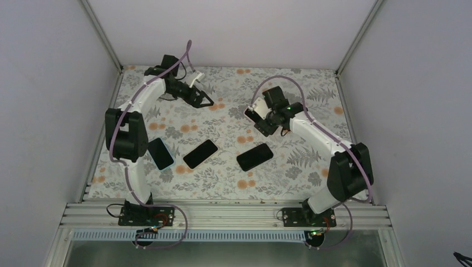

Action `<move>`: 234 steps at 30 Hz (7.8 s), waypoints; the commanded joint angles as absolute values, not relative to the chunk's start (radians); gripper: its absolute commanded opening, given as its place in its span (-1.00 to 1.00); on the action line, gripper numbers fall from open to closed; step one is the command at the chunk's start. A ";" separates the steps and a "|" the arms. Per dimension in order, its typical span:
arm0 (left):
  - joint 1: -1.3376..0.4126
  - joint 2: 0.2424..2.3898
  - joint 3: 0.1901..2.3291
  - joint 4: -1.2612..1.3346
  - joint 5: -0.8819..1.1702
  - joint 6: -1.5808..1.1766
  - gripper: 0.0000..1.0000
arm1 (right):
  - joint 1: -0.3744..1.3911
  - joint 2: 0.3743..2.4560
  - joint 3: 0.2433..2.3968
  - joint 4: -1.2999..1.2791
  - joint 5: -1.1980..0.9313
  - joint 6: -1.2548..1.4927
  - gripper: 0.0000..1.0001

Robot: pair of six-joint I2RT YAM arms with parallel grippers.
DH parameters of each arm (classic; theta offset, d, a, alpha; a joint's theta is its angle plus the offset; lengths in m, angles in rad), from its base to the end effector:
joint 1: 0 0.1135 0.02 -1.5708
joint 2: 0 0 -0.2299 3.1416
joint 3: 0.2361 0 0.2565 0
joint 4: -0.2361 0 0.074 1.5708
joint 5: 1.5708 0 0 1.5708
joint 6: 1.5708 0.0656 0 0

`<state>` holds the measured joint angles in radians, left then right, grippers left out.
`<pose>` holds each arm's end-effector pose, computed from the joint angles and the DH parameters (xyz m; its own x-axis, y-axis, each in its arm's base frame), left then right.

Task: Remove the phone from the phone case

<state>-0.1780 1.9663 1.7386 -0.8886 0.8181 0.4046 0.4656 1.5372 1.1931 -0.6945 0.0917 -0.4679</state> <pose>0.4022 -0.1210 0.2210 -0.6411 0.3888 -0.6617 0.7493 0.5037 -0.4300 0.3047 0.1464 0.1956 -0.5043 -0.7560 -0.4173 -0.7092 0.6383 -0.2993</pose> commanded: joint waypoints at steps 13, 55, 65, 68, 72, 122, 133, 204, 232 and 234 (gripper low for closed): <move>-0.268 2.145 1.851 -0.969 0.989 0.278 1.00 | 0.616 1.690 1.279 -0.444 0.171 -0.463 0.49; -0.280 2.251 2.152 -1.264 1.024 0.449 -0.95 | 0.710 1.605 1.348 -0.526 0.087 -0.508 1.00; -0.310 1.922 2.066 -1.270 0.911 0.760 -0.95 | 0.341 1.387 1.153 -0.727 -0.501 -0.870 1.00; -0.349 1.731 1.838 -1.044 0.814 0.757 -0.95 | 0.327 1.320 1.034 -0.678 -0.542 -1.032 1.00; -0.430 1.536 1.551 -0.779 0.667 0.782 -0.95 | 0.322 1.370 1.088 -0.705 -0.625 -1.031 1.00; -0.525 1.520 1.486 -1.154 0.989 1.313 -0.95 | 0.274 1.644 1.401 -0.649 -0.545 -1.100 0.94; -0.502 1.489 1.402 -0.889 1.003 1.208 -0.95 | 0.295 1.461 1.248 -0.893 -0.734 -1.145 0.80; -0.518 1.653 1.522 -1.010 1.338 1.226 -0.95 | 0.514 1.381 1.165 -0.460 -0.489 -0.784 0.09; -0.534 1.533 1.184 0.158 0.543 0.724 -0.70 | 0.497 1.643 1.435 -0.828 -1.085 -0.777 -0.93; -0.534 1.505 1.174 0.157 0.517 0.763 -0.39 | 0.451 1.699 1.459 -0.910 -1.083 -0.823 -0.93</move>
<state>-0.5114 1.5356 1.1778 -0.2703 0.7521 0.7395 0.4110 1.6585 1.4162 -0.8276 -0.6968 -0.8864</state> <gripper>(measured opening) 0.214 0.079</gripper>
